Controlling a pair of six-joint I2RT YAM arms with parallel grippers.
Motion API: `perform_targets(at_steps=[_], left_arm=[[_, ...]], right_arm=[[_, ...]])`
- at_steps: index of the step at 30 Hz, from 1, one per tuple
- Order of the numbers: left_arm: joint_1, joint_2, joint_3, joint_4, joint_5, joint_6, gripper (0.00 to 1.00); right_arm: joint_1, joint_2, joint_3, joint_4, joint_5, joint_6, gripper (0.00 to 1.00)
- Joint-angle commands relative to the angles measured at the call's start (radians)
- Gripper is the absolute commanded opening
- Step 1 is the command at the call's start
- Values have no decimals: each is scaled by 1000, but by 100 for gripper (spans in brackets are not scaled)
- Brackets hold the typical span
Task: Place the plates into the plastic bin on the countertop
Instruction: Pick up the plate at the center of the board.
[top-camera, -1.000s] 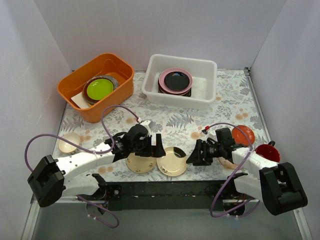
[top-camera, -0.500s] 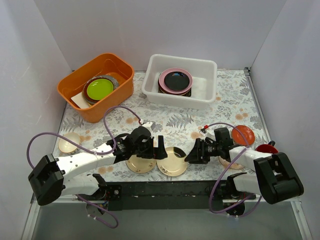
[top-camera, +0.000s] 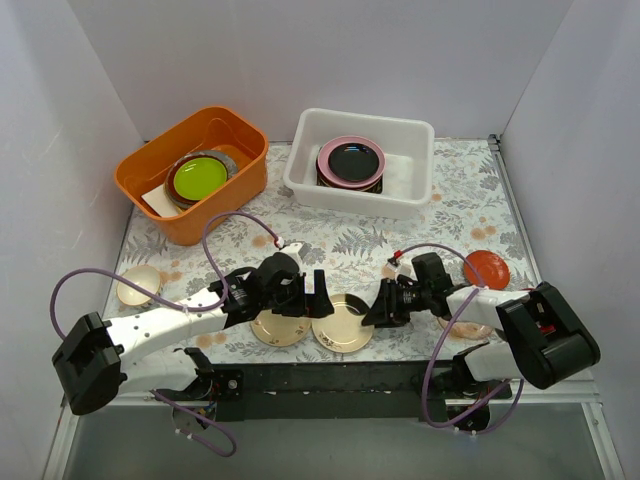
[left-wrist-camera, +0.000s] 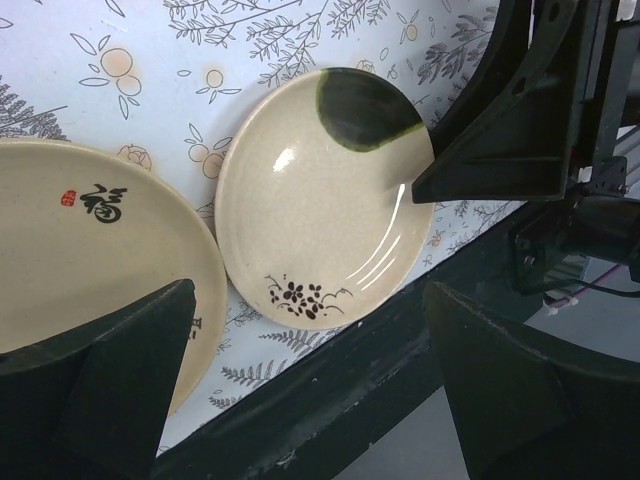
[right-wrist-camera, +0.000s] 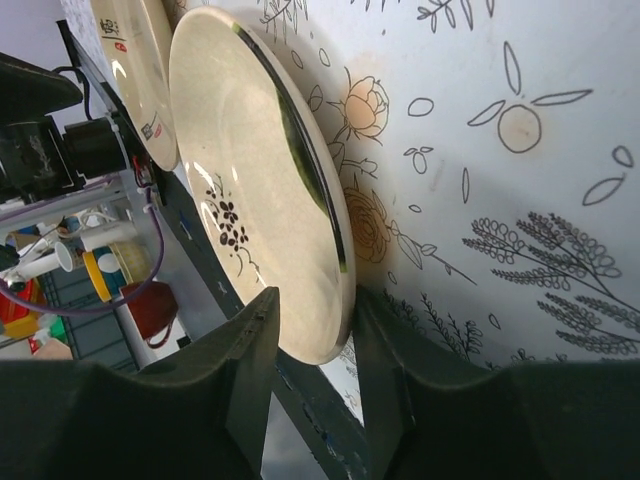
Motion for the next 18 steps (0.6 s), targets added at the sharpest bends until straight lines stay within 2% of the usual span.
perform_targets(at_steps=[1, 5, 11, 14, 18], left_arm=[[-5, -44, -8, -5, -18, -4, 98], [-5, -53, -11, -3, -19, -1, 98], [-5, -62, -14, -6, -19, -3, 98], [-5, -67, -22, -9, -19, -4, 98], [-5, -76, -31, -9, -21, -9, 98]], right_arm=[[42, 69, -18, -76, 234, -41, 43], [59, 99, 6, -97, 262, -44, 38], [63, 135, 32, -117, 290, -56, 17], [63, 121, 34, -122, 305, -58, 10], [65, 95, 43, -133, 316, -62, 6]])
